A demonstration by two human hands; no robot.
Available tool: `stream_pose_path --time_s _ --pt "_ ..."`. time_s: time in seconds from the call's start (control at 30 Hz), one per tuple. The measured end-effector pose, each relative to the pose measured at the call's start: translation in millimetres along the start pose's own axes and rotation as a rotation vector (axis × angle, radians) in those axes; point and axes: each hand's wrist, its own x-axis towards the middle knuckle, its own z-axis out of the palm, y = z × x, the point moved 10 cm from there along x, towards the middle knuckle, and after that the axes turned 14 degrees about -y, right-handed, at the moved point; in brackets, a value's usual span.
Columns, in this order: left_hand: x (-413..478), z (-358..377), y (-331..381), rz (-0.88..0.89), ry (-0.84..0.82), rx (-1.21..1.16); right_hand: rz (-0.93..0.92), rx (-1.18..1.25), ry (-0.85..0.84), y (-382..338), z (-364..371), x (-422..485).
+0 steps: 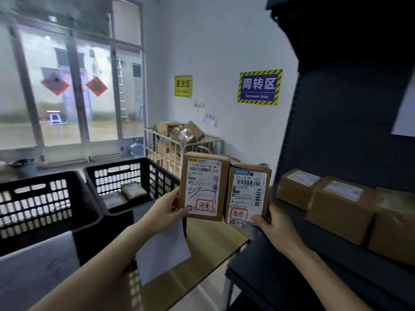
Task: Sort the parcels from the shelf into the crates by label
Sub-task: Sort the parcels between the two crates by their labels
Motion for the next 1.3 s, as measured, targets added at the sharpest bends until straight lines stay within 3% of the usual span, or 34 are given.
stream_pose_path --time_s 0.6,0.87,1.3 --pt "-65.4 -222.7 -198.1 -0.188 0.238 -0.019 -0.211 0.079 -0.155 -132.4 211.5 223.1" --pt "-99.8 -273.1 -242.2 -0.259 0.388 -0.061 -0.242 0.218 -0.293 -171.6 284.0 283.6" --pt "-90.4 -311.6 -297.5 -0.340 0.658 -0.361 -0.311 0.391 -0.518 -198.4 358.3 378.7"
